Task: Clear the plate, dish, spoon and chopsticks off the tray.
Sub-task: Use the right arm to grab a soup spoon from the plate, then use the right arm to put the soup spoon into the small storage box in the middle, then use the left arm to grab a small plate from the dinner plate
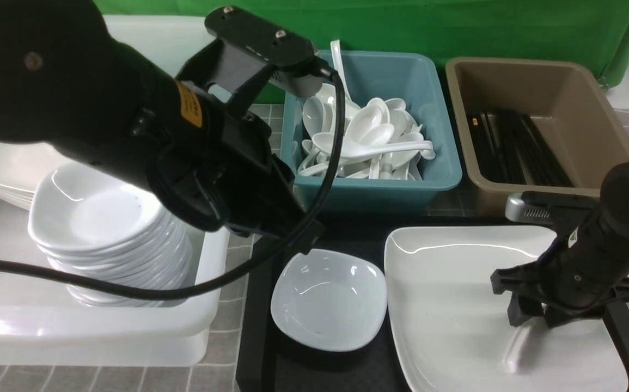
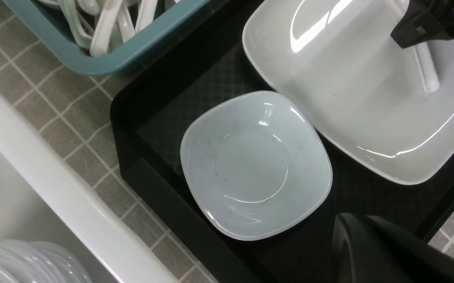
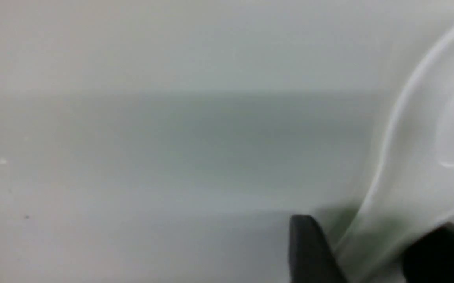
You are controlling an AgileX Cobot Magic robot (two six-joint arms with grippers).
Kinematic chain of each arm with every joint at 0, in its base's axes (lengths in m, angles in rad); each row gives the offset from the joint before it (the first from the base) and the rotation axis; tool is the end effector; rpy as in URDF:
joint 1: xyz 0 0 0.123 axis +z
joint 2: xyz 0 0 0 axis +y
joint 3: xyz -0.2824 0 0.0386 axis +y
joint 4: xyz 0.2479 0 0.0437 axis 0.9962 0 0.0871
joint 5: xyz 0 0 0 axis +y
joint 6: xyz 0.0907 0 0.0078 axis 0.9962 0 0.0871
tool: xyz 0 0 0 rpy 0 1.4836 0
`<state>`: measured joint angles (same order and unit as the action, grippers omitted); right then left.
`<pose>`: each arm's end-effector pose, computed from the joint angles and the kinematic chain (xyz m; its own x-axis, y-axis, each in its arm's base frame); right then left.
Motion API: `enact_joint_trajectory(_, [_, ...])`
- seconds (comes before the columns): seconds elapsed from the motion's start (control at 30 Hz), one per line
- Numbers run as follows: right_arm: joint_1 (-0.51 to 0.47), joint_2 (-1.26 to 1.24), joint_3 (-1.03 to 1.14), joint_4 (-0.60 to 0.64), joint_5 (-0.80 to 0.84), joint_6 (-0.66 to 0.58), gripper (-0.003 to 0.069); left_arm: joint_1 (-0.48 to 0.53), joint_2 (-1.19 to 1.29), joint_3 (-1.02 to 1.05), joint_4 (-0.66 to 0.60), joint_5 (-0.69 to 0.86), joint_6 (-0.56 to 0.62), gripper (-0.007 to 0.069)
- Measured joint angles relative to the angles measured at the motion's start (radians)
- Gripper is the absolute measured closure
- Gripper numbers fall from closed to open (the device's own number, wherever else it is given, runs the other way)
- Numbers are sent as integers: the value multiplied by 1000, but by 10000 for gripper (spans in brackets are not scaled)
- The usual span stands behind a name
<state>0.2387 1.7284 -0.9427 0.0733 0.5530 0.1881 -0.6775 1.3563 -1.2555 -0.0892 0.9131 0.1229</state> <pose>0.3073 0.0784 0.1650 -0.9549 0.0226 -0.2962 -0.0117 0.9935 0.1135 0.2166 -0.1825 0.3531 -0.5758 0.5506 -0.6045 0.6993 0.7147 -0.0151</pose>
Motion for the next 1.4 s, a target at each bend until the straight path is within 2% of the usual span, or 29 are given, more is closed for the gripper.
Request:
enact_joint_trajectory(0.03, [4,1,-5,1,-6,-21,487,0,0,0,0,0,0,624])
enact_joint_trajectory(0.1, [10,1,-19,21,5,-40,559,0,0,0,0,0,0,624])
enact_joint_trajectory(0.33, [18,-75,-157,167,101,-171,564,0,0,0,2,0,0,624])
enact_joint_trajectory(0.5, [25,-38,-540,237,78,-264,564,0,0,0,31,-27,0,624])
enact_joint_trajectory(0.63, [26,203,-925,248,150,-250,559,0,0,0,33,-53,0,624])
enact_joint_trajectory(0.73, [32,352,-1109,248,226,-212,499,0,0,0,34,-56,0,624])
enact_joint_trajectory(0.83, [36,451,-1230,247,322,-175,384,0,0,0,34,-49,-1,624])
enact_joint_trajectory(0.87, [37,485,-1288,247,399,-167,286,0,0,0,34,-44,-2,624])
enact_joint_trajectory(0.9, [37,496,-1310,244,440,-167,232,0,0,0,34,-41,-3,624])
enact_joint_trajectory(0.97, [37,502,-1356,230,537,-188,188,0,0,0,34,-41,-6,624])
enact_joint_trajectory(1.0, [37,498,-1378,212,583,-199,208,0,0,0,34,-43,-13,624])
enact_joint_trajectory(1.07, [38,457,-1386,176,613,-214,340,0,3,-4,34,-51,-32,624])
enact_joint_trajectory(1.1, [38,420,-1374,160,613,-223,464,0,10,-11,33,-47,-41,624])
enact_joint_trajectory(1.13, [38,373,-1353,155,613,-234,531,0,22,-23,31,-35,-46,624])
enact_joint_trajectory(1.2, [41,253,-1286,152,613,-259,592,0,62,-60,30,9,-51,624])
enact_joint_trajectory(1.4, [49,-158,-942,156,613,-311,620,0,236,-181,22,112,-51,624])
